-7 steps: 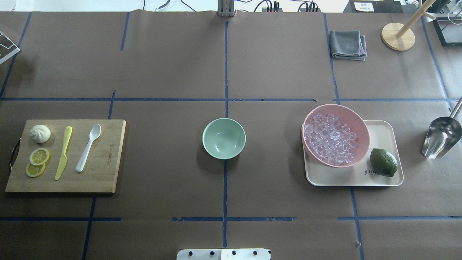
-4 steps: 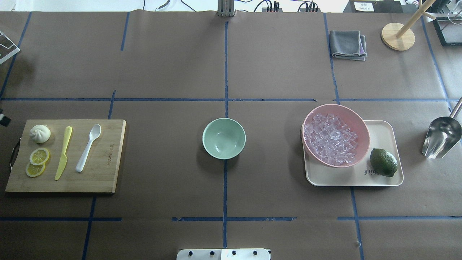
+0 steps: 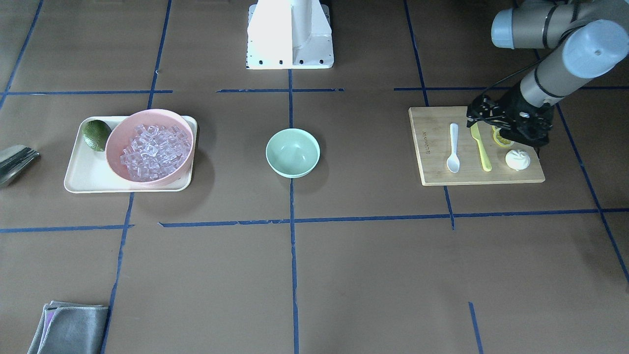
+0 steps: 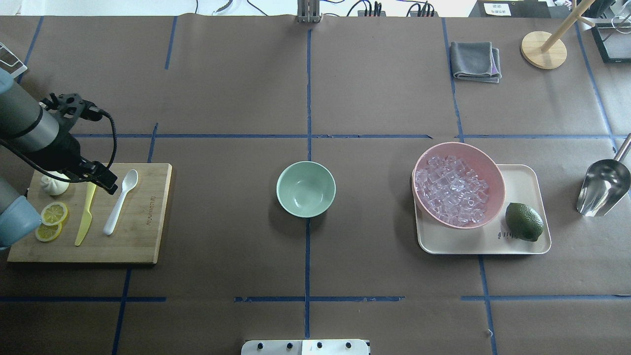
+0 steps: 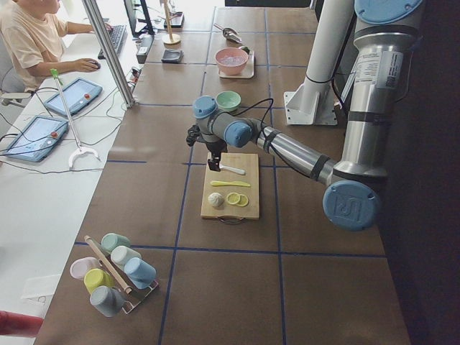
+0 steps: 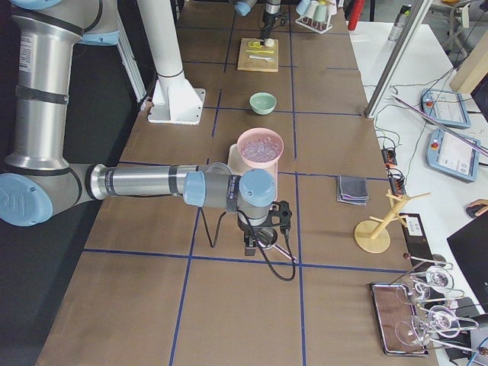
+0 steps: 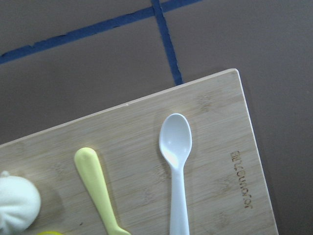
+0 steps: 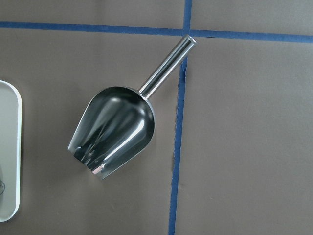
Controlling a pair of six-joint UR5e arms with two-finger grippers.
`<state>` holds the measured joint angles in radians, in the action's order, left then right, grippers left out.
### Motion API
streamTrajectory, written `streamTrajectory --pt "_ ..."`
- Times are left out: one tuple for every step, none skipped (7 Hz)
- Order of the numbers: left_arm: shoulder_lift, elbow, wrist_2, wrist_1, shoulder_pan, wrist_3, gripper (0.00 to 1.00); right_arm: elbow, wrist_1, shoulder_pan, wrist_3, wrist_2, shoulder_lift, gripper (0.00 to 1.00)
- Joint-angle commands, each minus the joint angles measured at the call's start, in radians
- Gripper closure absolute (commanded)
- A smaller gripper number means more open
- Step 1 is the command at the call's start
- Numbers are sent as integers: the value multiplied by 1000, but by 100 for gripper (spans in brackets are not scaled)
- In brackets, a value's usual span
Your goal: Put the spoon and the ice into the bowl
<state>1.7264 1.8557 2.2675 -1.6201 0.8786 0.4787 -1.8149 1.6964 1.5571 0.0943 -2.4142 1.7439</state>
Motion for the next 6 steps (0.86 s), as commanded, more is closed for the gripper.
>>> streamTrajectory --pt "18 -88 -62 -94 -38 50 0 3 -32 -5 -1 -6 0 0" --pt "18 -119 -66 -150 -58 58 0 3 -32 -6 -1 -6 0 0" --pt "18 -142 -101 -159 -66 57 0 3 -32 -6 -2 -9 0 0" --pt "24 -142 -105 -159 -72 60 1 5 -32 -6 -2 -9 0 0" --pt "27 -138 -105 -159 -79 61 4 3 -32 -6 -2 -9 0 0" --pt "27 -142 -105 -159 -92 61 9 5 -34 -6 -4 -8 0 1"
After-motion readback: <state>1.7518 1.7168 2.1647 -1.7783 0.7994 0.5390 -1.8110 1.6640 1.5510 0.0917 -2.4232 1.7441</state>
